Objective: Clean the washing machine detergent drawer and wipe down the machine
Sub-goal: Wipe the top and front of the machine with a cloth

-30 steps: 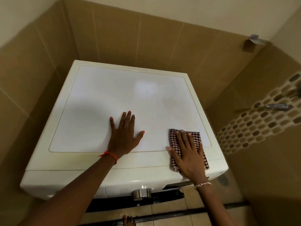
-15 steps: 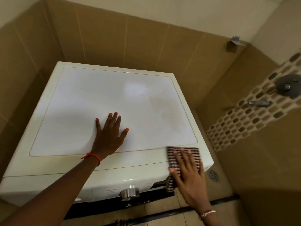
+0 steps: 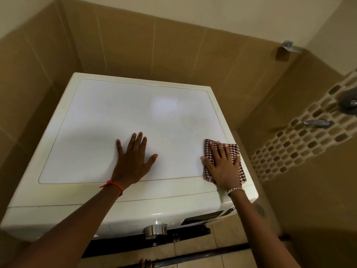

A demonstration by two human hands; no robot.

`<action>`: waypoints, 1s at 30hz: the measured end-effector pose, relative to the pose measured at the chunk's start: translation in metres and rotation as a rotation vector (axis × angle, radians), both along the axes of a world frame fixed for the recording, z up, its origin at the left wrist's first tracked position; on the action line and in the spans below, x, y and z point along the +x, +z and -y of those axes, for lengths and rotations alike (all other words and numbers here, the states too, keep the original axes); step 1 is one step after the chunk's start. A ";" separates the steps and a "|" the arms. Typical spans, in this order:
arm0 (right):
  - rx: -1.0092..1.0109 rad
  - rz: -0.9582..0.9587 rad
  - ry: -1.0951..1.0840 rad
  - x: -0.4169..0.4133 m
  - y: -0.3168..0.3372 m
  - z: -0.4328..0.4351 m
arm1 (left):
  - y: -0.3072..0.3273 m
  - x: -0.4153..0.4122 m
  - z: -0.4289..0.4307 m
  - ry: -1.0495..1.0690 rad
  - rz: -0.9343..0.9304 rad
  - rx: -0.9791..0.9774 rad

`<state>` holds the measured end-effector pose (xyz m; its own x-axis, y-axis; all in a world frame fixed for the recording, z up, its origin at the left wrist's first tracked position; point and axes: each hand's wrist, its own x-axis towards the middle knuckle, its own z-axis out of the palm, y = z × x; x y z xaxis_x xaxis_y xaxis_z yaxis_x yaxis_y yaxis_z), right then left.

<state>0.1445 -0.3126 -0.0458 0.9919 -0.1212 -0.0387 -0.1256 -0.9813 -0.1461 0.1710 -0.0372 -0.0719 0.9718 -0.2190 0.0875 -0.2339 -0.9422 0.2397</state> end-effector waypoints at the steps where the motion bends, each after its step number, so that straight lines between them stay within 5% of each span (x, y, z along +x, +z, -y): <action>1: -0.003 0.017 0.040 -0.009 -0.002 -0.005 | 0.000 -0.001 -0.001 -0.001 0.008 -0.006; 9: 0.006 0.187 -0.192 -0.075 -0.016 -0.038 | 0.017 -0.023 -0.013 -0.036 -0.033 -0.180; 14: 0.035 0.212 -0.217 -0.091 -0.023 -0.069 | 0.010 -0.077 -0.071 -0.338 0.039 0.069; 17: 0.060 0.243 -0.130 -0.104 -0.025 -0.096 | 0.008 -0.103 -0.120 -0.431 0.045 0.174; 22: 0.099 0.284 0.060 -0.125 -0.031 -0.151 | 0.015 -0.109 -0.196 -0.303 -0.063 0.162; 30: -0.133 0.430 0.564 -0.145 -0.061 -0.239 | 0.009 -0.105 -0.214 -0.364 -0.033 0.088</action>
<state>-0.0008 -0.0733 -0.1064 0.8289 0.4377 0.3483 0.4475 -0.8925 0.0564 0.0662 0.1771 -0.0632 0.8309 -0.5559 0.0233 -0.5509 -0.8161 0.1749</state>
